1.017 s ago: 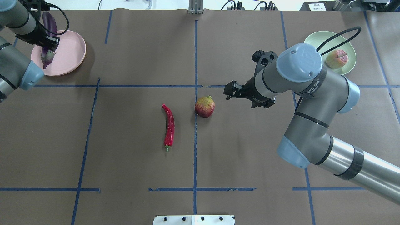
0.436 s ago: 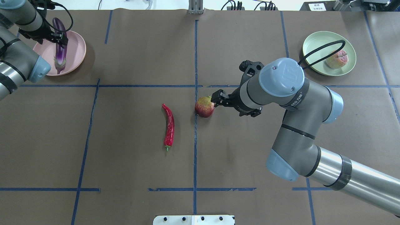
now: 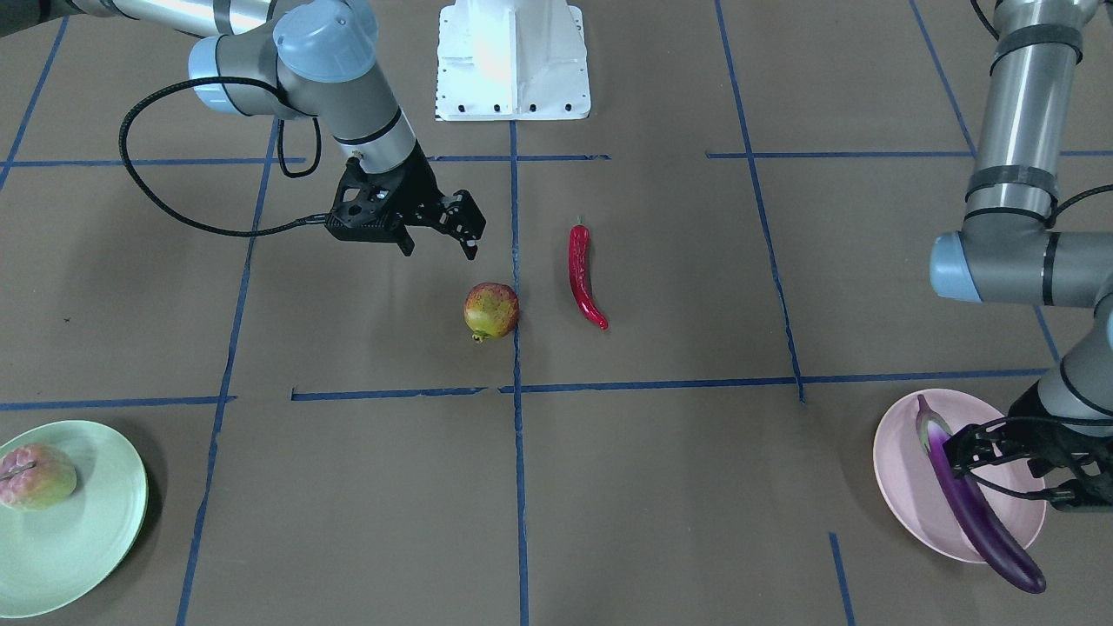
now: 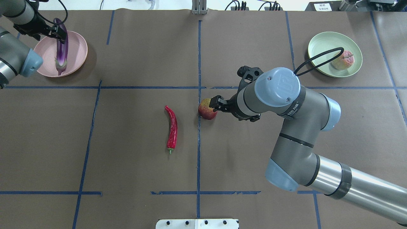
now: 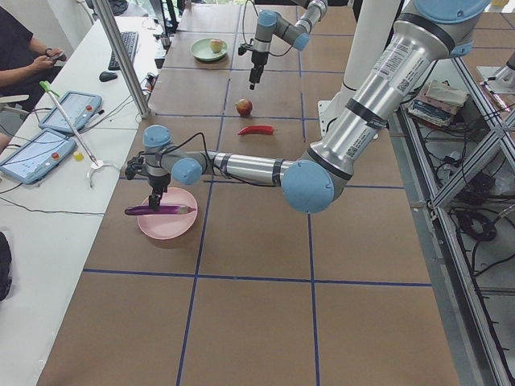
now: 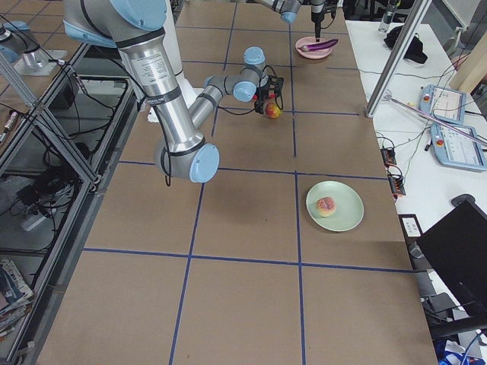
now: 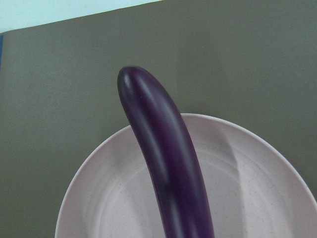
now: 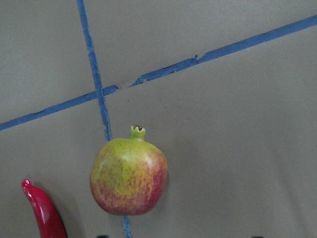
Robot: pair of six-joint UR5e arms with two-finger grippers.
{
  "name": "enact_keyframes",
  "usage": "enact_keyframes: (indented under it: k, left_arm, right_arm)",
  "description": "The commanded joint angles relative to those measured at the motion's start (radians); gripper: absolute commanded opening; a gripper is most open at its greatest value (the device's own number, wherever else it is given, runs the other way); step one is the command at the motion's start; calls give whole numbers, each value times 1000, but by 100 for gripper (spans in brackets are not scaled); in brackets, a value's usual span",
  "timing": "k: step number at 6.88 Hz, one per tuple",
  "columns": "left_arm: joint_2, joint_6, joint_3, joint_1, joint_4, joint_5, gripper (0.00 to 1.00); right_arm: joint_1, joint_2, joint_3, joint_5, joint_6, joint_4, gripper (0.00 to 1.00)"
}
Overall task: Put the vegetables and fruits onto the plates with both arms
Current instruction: 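Lower the right gripper onto the pomegranate while the left gripper releases the eggplant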
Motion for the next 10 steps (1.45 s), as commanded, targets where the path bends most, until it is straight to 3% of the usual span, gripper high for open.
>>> enact_keyframes:
  k: [1, 3, 5, 8, 10]
  left_arm:
    - [80, 6, -96, -79, 2, -189, 100]
    - [151, 4, -200, -90, 5, -220, 100]
    - [159, -5, -211, -90, 5, -224, 100]
    - [155, -51, -241, -87, 9, -224, 100]
    - [155, -243, -351, -23, 9, -219, 100]
  right_arm:
    - [-13, 136, -134, -50, 119, -5, 100]
    - [-16, 221, -259, -66, 118, -28, 100]
    - [-19, 286, -267, -66, 89, -249, 100]
    - [-28, 294, -327, -91, 63, -249, 100]
    - [-28, 295, -331, -92, 61, -244, 100]
